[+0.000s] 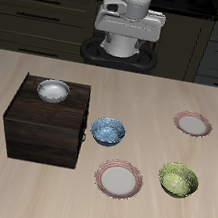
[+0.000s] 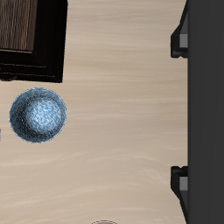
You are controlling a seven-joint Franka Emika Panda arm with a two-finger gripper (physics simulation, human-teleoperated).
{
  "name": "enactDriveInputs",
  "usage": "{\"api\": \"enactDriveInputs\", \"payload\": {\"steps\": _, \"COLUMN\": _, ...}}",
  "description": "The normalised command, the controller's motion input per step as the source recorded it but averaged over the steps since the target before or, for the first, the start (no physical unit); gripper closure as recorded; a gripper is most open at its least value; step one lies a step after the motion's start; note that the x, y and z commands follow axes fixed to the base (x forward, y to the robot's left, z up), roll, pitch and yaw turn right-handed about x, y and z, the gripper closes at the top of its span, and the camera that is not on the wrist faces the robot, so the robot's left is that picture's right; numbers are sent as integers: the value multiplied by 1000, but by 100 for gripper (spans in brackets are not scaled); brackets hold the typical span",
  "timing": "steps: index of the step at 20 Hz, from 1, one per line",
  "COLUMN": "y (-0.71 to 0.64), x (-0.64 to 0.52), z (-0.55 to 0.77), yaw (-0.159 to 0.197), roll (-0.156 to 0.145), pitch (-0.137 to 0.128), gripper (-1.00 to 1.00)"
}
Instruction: Place the blue bowl on the plate next to the green bowl
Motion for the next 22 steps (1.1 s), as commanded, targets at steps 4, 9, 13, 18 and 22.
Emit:
{"api": "enactDriveInputs", "payload": {"steps": 4, "y": 133, "x": 188, "z": 28, "yaw": -6, "roll": 42, "pitch": 2, "gripper": -100}}
{"api": "enactDriveInputs", "payload": {"steps": 9, "y": 124, "x": 255, "z": 93, "yaw": -13, "roll": -6, "pitch": -10, "gripper": -100}}
{"api": "enactDriveInputs", "payload": {"steps": 13, "y": 31, "x": 326, "z": 56, "yaw": -28, "roll": 16, "pitch": 8, "gripper": -100}}
{"api": "enactDriveInputs", "payload": {"steps": 18, "y": 18, "x": 359, "z": 59, "yaw": -13, "roll": -14, "pitch": 7, "gripper": -100}}
{"api": "enactDriveInputs", "payload": {"steps": 22, "y": 97, "x": 285, "z": 23, "yaw": 3, "roll": 14, "pitch": 1, "gripper": -100}}
